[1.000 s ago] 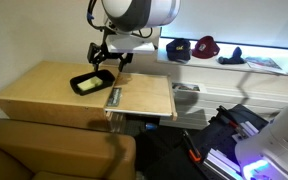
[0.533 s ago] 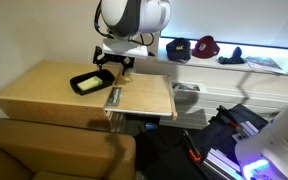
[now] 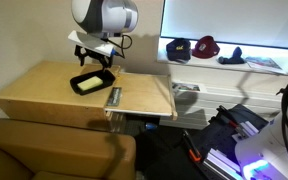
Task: Remove sponge from the black sponge holder to the table surface
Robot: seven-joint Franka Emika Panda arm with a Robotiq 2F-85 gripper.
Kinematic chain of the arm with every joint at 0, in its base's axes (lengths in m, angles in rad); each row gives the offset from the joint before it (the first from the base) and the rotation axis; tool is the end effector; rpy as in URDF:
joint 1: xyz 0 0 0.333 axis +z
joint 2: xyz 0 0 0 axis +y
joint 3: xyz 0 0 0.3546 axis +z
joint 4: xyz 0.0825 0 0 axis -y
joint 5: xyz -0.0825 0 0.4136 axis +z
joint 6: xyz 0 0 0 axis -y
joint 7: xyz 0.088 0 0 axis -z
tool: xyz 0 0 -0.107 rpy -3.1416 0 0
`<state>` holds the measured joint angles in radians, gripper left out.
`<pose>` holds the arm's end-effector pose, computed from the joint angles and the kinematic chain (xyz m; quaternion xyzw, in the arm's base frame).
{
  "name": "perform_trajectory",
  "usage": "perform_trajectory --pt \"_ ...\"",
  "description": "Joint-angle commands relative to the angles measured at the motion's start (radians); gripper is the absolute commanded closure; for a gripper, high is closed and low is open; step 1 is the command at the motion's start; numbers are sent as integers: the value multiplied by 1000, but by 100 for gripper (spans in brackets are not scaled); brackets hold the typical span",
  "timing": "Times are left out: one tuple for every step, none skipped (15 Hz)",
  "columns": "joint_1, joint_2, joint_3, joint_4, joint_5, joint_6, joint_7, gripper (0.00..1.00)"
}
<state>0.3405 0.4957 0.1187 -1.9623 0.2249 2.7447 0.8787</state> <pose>0.6163 0.2886 0.2604 -0.9367 0.3089 -0.0584 0.1539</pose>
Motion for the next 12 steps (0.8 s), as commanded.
perform_trajectory --pt "-4 11 -7 0 2 -26 -3 0" --pt "-19 35 -1 22 26 -58 7 0" --pt "-21 62 -2 48 48 -69 41 0" --pt "-5 96 -24 76 56 -51 103 0" --pt "-14 119 -14 103 84 -59 130 0" --pt "3 151 -36 131 81 -31 191 0" --pt "15 179 -51 159 81 -18 245 0" --pt "25 211 -62 192 80 -10 304 0" --pt "45 243 -84 221 68 15 370 0" --pt "74 278 -117 256 46 46 438 0" --pt "100 312 -149 291 30 68 502 0" --pt "119 342 -171 330 17 72 551 0"
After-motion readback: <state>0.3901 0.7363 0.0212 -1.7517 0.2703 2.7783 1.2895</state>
